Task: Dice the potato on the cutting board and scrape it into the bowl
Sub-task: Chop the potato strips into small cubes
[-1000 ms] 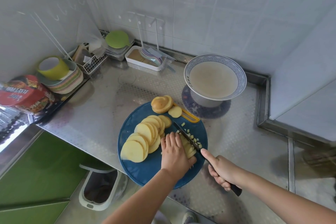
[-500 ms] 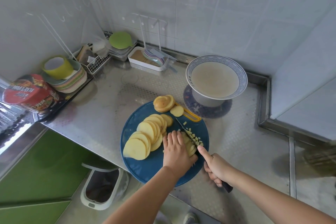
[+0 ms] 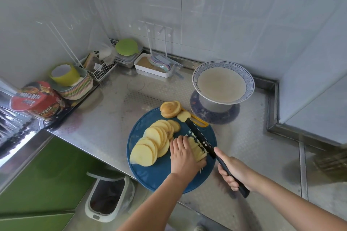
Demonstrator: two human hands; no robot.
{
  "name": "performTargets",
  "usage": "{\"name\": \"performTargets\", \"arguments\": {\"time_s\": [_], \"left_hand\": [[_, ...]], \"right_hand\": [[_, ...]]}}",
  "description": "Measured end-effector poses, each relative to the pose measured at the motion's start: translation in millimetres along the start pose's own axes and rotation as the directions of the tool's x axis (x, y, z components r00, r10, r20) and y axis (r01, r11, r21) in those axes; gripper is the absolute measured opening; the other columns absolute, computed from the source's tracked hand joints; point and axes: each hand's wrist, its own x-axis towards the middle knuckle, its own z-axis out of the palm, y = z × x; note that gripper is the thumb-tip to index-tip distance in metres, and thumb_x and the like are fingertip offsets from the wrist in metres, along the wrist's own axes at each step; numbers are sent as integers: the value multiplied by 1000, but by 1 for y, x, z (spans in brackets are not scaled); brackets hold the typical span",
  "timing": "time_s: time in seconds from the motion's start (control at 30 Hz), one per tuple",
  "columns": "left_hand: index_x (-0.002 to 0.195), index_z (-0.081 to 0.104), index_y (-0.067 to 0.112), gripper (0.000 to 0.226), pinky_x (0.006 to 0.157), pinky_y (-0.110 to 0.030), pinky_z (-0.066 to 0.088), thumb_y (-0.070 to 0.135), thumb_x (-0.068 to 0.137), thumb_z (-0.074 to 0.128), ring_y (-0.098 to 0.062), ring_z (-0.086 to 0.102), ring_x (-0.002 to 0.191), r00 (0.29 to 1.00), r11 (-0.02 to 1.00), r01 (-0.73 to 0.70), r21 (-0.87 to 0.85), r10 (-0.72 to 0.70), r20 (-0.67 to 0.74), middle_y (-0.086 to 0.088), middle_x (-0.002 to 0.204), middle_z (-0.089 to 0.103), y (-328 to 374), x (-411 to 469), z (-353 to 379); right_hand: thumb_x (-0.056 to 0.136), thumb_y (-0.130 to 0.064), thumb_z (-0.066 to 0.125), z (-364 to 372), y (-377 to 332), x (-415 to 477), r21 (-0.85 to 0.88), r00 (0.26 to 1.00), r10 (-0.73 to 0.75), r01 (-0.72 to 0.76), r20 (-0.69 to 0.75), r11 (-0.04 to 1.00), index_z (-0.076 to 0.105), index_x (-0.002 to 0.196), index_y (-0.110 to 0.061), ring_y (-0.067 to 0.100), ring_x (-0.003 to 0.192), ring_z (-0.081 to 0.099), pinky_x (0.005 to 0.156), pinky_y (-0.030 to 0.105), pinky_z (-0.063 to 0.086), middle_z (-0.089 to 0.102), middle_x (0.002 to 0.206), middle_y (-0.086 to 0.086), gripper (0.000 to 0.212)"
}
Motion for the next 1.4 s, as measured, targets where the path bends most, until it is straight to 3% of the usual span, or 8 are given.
{"name": "performTargets", "arguments": {"time_s": [0.13, 0.3, 0.43, 0.57, 0.7, 0.87, 1.27, 1.4], "left_hand": [[111, 61, 0, 86, 94, -48, 50, 68, 63, 40, -31, 60, 98, 1000, 1000, -7, 18, 7, -6, -11, 104, 61, 1, -1, -2], [114, 62, 1, 87, 97, -50, 48, 66, 58, 64, -29, 61, 102, 1000, 999, -28, 44, 29, -4, -11, 107, 62, 1, -3, 2], [117, 62, -1, 86, 97, -49, 49, 66, 67, 38, -30, 61, 104, 1000, 1000, 6, 3, -6, 15, -12, 109, 63, 2, -4, 0], [120, 52, 2, 80, 98, -48, 48, 63, 68, 40, -30, 59, 105, 999, 996, -39, -74, 36, -41, -12, 111, 62, -2, -6, 2], [119, 46, 3, 74, 107, -42, 32, 57, 68, 51, -27, 44, 109, 991, 981, -71, -182, 48, -126, -13, 111, 56, -6, -8, 8], [118, 44, 5, 68, 92, -44, 50, 55, 72, 48, -26, 40, 107, 986, 968, -56, -243, 16, -164, -13, 113, 52, -7, -9, 8], [116, 53, 5, 66, 93, -41, 50, 59, 77, 44, -28, 58, 104, 995, 993, -62, -104, 53, -90, -12, 113, 61, -9, -9, 8], [118, 48, 6, 64, 100, -39, 35, 59, 82, 42, -28, 59, 107, 995, 992, -79, -95, 72, -74, -12, 114, 62, -11, -10, 10]], "right_hand": [[83, -80, 36, 0, 9, -3, -36, 1000, -8, 7, -19, 999, 36, 53, -16, 17, 36, 29, 41, 24, 28, 33, 47, 6, 71], [73, -84, 38, 6, 21, -6, -83, 998, -48, 44, -38, 996, 34, 53, -14, 19, 34, 30, 40, 23, 31, 32, 46, 7, 73], [65, -88, 38, 7, 21, -8, -93, 996, -73, 68, -53, 993, 36, 52, -13, 19, 35, 32, 41, 24, 33, 34, 47, 9, 76], [66, -86, 40, 6, 18, -13, -82, 994, -95, 89, -63, 993, 37, 53, -12, 19, 35, 30, 39, 23, 30, 31, 47, 9, 75], [68, -85, 38, 7, 19, -17, -123, 992, -113, 105, -61, 987, 36, 52, -13, 19, 34, 31, 40, 24, 32, 33, 46, 9, 74], [70, -84, 36, 9, 18, -19, -154, 992, -111, 101, -62, 983, 37, 53, -12, 19, 33, 32, 40, 23, 31, 34, 46, 9, 74], [72, -84, 34, 18, 16, -9, -224, 991, -54, 26, -122, 974, 32, 56, -14, 18, 34, 25, 41, 22, 27, 27, 45, 5, 72], [81, -82, 31, 19, 14, -8, -218, 997, 15, -33, -82, 975, 30, 55, -16, 18, 35, 25, 40, 22, 28, 26, 46, 5, 71]]}}
